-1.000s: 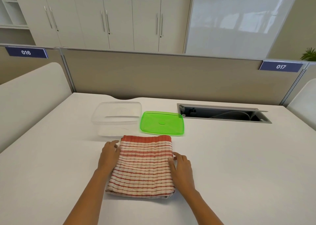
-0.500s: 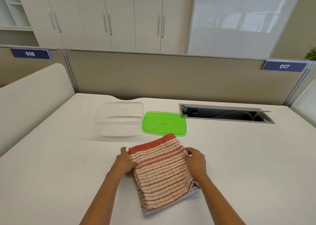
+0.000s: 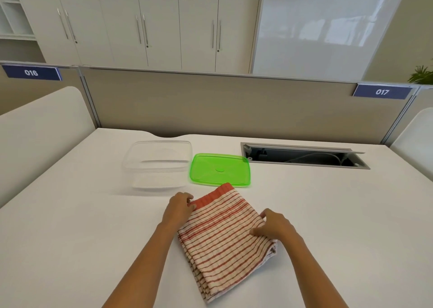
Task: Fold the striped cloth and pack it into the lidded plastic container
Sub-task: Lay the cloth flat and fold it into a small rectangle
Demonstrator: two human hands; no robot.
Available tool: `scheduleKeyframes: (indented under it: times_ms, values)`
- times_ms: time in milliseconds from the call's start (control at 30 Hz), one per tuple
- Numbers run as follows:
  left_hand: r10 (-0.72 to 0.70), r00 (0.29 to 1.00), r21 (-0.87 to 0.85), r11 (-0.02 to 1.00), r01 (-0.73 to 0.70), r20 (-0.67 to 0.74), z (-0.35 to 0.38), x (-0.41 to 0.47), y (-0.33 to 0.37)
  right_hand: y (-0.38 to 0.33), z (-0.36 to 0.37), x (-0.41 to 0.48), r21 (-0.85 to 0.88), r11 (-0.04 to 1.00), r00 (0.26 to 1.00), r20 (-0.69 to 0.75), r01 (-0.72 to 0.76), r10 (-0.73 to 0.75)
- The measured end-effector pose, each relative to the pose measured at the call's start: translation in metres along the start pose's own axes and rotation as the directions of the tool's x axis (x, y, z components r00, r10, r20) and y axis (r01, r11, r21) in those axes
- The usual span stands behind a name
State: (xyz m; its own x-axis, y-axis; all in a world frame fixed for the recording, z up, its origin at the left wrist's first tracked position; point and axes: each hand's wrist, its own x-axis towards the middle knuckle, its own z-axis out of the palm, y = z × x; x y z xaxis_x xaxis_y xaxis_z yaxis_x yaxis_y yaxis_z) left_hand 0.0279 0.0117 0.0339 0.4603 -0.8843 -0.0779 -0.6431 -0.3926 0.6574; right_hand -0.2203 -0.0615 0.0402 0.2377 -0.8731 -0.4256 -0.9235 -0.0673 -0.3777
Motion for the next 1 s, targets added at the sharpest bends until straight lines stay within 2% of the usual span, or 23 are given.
scheduleKeyframes:
  times_ms: [133,333,433,533,600,667,733,800,867,1000]
  values:
    - [-0.078,0.995,-0.063,0.995,0.082,0.056,0.005,-0.001,-0.005,0.005,-0.006,-0.005,0.034,0.999,0.998,-0.068,0.014,-0.012]
    - [-0.156,0.960,-0.156,0.968,0.196,0.233,0.007,-0.007,-0.009,-0.010,-0.035,-0.026,0.118,0.954,0.926,-0.300,0.275,-0.229]
    - [-0.097,0.943,-0.076,0.989,0.128,0.319,0.006,-0.006,-0.004,-0.021,-0.054,-0.042,0.162,0.881,0.877,-0.282,0.444,-0.390]
    - [-0.035,0.940,-0.109,0.991,0.076,0.340,0.002,-0.004,0.003,-0.034,-0.073,-0.063,0.145,0.809,0.813,-0.242,0.569,-0.529]
    - [0.030,0.927,-0.300,0.950,0.091,0.374,-0.001,-0.005,0.009,-0.042,-0.086,-0.079,0.128,0.765,0.769,-0.240,0.631,-0.593]
    - [0.160,0.895,-0.507,0.858,0.083,0.417,-0.007,-0.009,0.018,-0.047,-0.098,-0.093,0.146,0.725,0.737,-0.220,0.673,-0.639]
    - [0.280,0.872,-0.637,0.770,0.047,0.402,-0.010,-0.010,0.022,-0.049,-0.110,-0.103,0.195,0.682,0.709,-0.195,0.705,-0.678]
    - [0.365,0.856,-0.728,0.685,0.019,0.367,-0.015,-0.012,0.026,-0.046,-0.120,-0.106,0.268,0.639,0.690,-0.199,0.721,-0.696]
    - [0.399,0.848,-0.772,0.636,0.017,0.348,-0.024,-0.016,0.033,-0.038,-0.129,-0.102,0.370,0.609,0.706,-0.248,0.702,-0.664]
    - [0.392,0.850,-0.766,0.642,0.022,0.353,-0.042,-0.028,0.049,-0.012,-0.137,-0.078,0.570,0.524,0.765,-0.360,0.633,-0.534]
